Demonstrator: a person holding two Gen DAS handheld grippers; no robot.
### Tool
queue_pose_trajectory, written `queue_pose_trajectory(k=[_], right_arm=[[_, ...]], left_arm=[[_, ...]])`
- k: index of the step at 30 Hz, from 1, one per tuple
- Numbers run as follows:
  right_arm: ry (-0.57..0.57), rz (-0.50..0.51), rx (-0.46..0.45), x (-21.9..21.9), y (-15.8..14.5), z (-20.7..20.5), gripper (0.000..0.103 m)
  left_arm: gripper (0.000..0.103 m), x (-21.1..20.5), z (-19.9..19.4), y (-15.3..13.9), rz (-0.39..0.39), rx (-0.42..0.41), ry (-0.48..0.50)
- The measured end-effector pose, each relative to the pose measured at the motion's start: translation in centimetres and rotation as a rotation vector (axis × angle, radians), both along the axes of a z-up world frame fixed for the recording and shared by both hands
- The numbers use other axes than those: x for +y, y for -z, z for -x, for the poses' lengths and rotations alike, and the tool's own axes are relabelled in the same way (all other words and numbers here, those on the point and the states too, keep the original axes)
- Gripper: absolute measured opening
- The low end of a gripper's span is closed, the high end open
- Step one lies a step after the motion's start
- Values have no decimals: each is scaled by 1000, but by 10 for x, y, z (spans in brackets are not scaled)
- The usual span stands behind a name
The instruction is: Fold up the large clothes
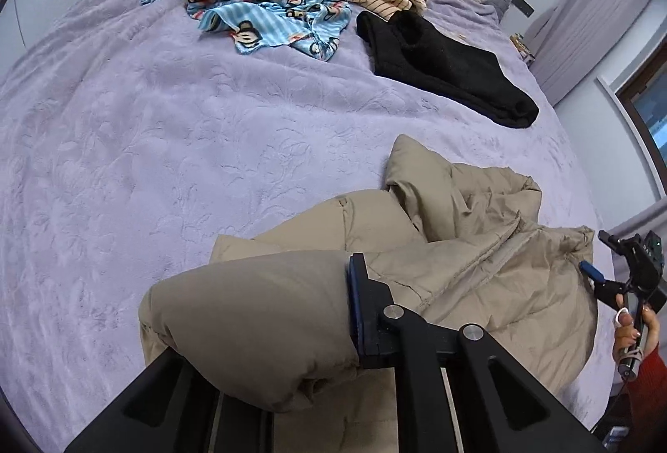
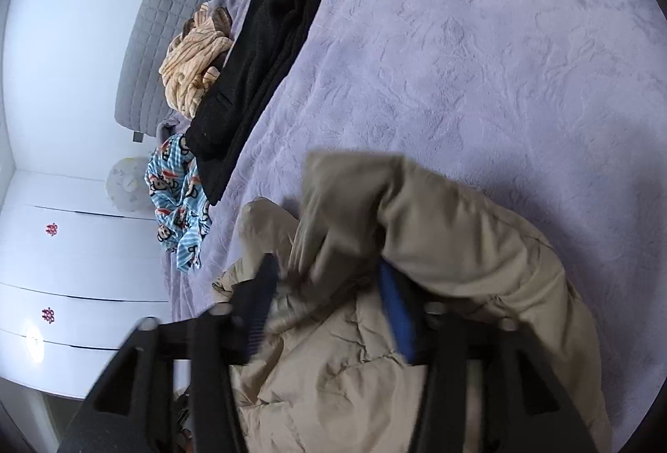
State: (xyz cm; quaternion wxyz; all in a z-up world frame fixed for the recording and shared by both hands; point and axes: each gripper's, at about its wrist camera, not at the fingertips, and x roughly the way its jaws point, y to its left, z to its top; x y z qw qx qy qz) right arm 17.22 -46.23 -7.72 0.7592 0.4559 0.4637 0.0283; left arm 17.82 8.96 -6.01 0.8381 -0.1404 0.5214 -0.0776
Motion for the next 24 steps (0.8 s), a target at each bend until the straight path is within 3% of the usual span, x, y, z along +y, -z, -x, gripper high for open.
queue_pose_trajectory(k=[5,6,7,8,10,14,17,18,20,24], right_arm=[[-116,54,-27,14,-26,8,71],[-149,72,-25,19,-27,9,63],[-186,94,-12,25,-26,10,55],[-218,115,4,31,-23,9,52],[-259,165,44,40,-10,8,50],[-247,184,74,42,8,7,49],[-269,220,46,46,-2,8,49],[-285,241,32,49,-7,8,49],[-332,288,0,58,-19,7,49],[-440,414,6,78,-21,-8,39]], left_arm=[[19,-1,7,-4,-28,6,34],[30,-2,7,-1,-29,20,50],[71,-4,7,3,-33,36,57],[101,-7,5,7,-53,49,54],[102,-12,5,11,-125,30,43],[102,-9,11,4,-169,-25,-18],[102,-10,17,-9,-159,-87,-13],[99,-12,16,-10,-139,-91,1],[71,-19,12,-5,-118,-72,56],[67,-40,-6,27,-197,-37,64]])
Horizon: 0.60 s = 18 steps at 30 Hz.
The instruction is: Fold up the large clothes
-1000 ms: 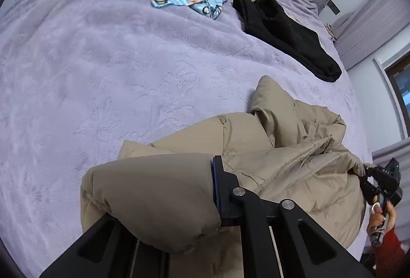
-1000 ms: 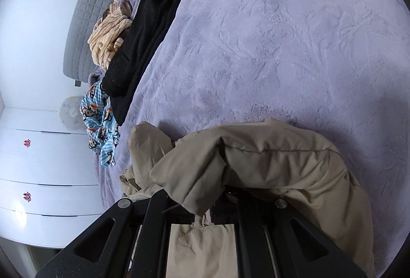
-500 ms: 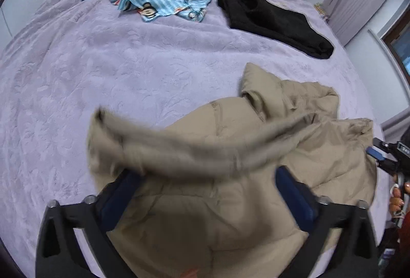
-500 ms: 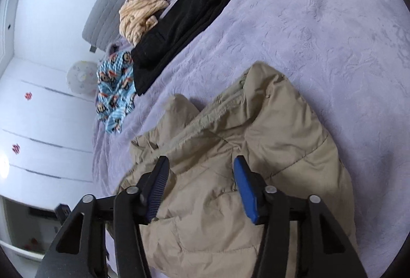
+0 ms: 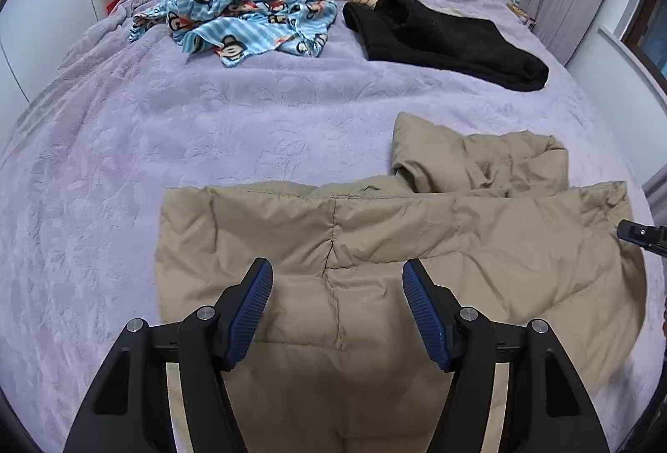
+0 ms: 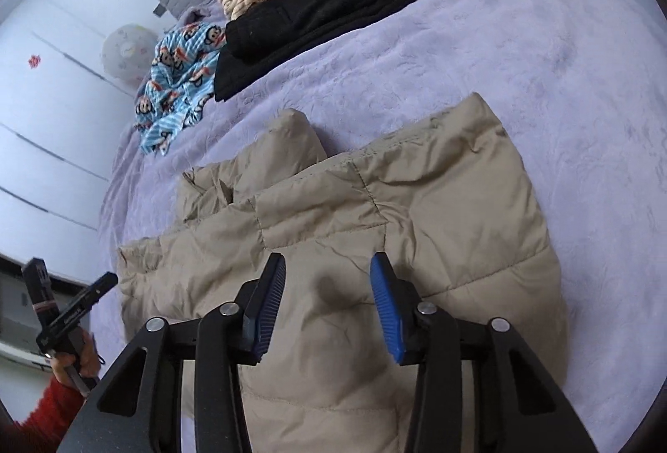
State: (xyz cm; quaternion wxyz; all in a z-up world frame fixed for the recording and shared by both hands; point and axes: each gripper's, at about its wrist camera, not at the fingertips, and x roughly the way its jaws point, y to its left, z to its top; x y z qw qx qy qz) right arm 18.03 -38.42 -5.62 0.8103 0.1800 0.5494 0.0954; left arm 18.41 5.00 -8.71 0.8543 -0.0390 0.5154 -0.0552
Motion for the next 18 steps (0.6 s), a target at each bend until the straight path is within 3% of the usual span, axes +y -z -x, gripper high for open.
queue_pose_trajectory(k=[3,4,10,18], right_arm=[[-1,116,20,-1,19,-14,33],[10,136,26,-5,28,-19,25],[89,168,43,-32,68,-47,2],[133,175,57,-43,94,-70,0]], left_arm=[[68,-8,-21,31,-41,16,-41],[68,-9,-27,40,-45,13,-54],[68,-20,-62,69,-66,-9,-66],[76,-20,-82,85,-64,-11,-95]])
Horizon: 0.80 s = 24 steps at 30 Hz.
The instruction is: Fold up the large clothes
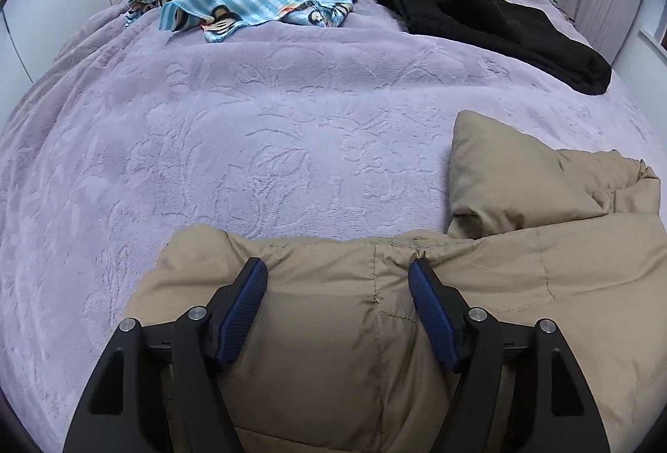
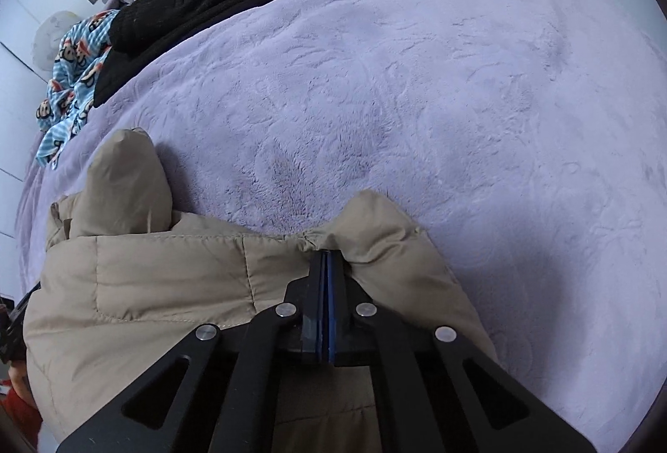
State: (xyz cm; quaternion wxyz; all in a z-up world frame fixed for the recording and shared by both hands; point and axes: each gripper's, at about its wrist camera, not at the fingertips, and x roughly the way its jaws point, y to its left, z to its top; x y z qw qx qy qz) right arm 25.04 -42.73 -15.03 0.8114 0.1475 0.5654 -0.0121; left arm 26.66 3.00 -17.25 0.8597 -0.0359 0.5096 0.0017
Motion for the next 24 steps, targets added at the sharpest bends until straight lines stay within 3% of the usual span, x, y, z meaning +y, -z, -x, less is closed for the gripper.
queue_pose_trajectory(k=[6,14,17,19,24], right_arm=[[22,27,0,1,-12,0,0],[104,-33,-57,-8,-59,53,7],[95,-67,-71,-1,-73,83,18],[98,-84,-73,5,-78,106,43],[124,-147,-74,16,-83,153,47]], left_arm=[[79,18,4,-17,6,13,-61],[79,58,56,-61,-39,23,-102],[79,61,85,-69,-42,45,-89],[79,59,105,-70,-37,61,-78],[79,50,144,-70,-35,93,-71]])
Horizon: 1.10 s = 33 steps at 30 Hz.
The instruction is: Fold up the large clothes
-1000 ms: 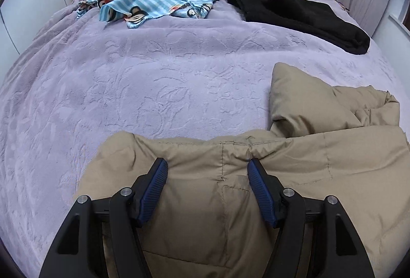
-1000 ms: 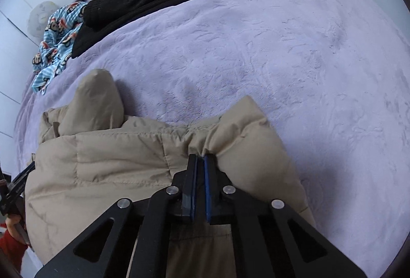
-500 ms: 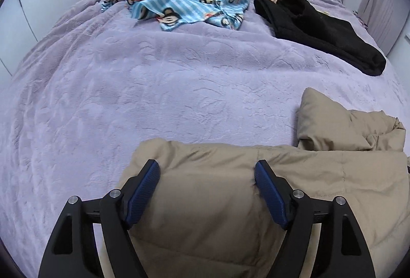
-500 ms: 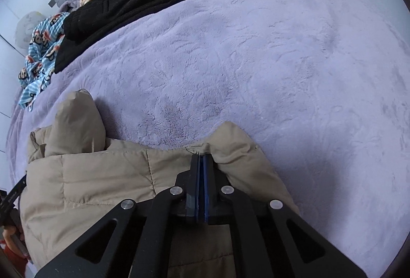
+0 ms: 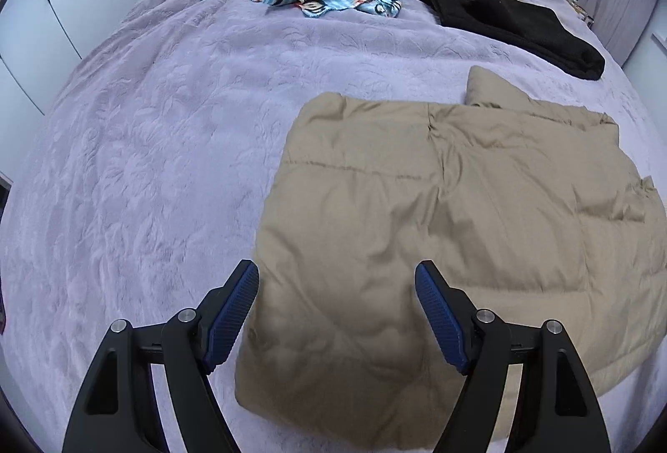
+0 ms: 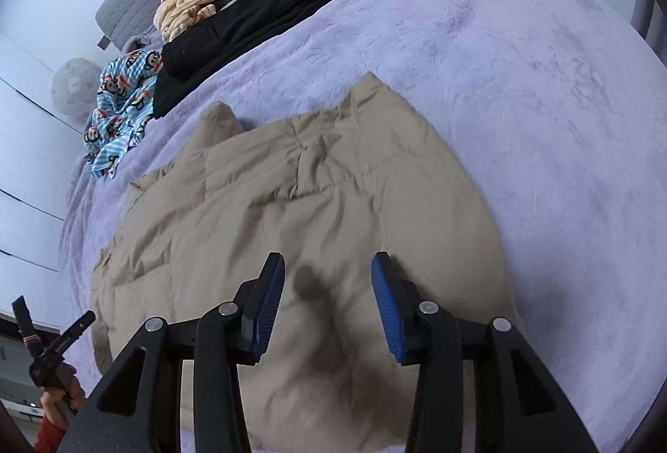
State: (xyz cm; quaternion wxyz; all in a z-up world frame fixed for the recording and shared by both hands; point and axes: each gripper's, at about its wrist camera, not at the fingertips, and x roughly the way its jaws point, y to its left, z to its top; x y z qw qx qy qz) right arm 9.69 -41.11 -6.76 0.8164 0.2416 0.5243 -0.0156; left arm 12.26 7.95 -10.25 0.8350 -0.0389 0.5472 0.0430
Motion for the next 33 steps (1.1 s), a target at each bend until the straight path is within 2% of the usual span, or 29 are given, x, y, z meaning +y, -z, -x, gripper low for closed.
queue_pose_trajectory(k=[5,9,10,11,12,14,16,24,29,31,33], right_arm=[[19,-31,8,10,-1,38,48],[30,-56,14,18,-1,64,64],[23,-64,19,20,0,70,68],[17,-72,27,23,1,76,69],[15,-78,33,25,2,81,70],[15,-89,51,29,6,90,71],[22,-104,67,32,12,96,81],[84,-176,122,31,34,103,84],[123,-213,119,29,44,104,85],[144,-236,106,27,46,106,103],[160,-268,88,25,48,107,103]], left_arm=[[79,-11,29,9,46,60,7],[79,-20,48,13,63,93,10],[84,-22,51,15,63,109,7],[95,-23,55,15,72,120,3],[101,-24,59,15,84,117,-3],[101,-27,64,11,78,100,-1],[101,-30,66,10,71,102,11],[102,-32,70,13,116,148,17],[102,-30,73,19,144,174,5],[102,-25,76,23,182,197,-9],[102,-20,81,25,223,200,-28]])
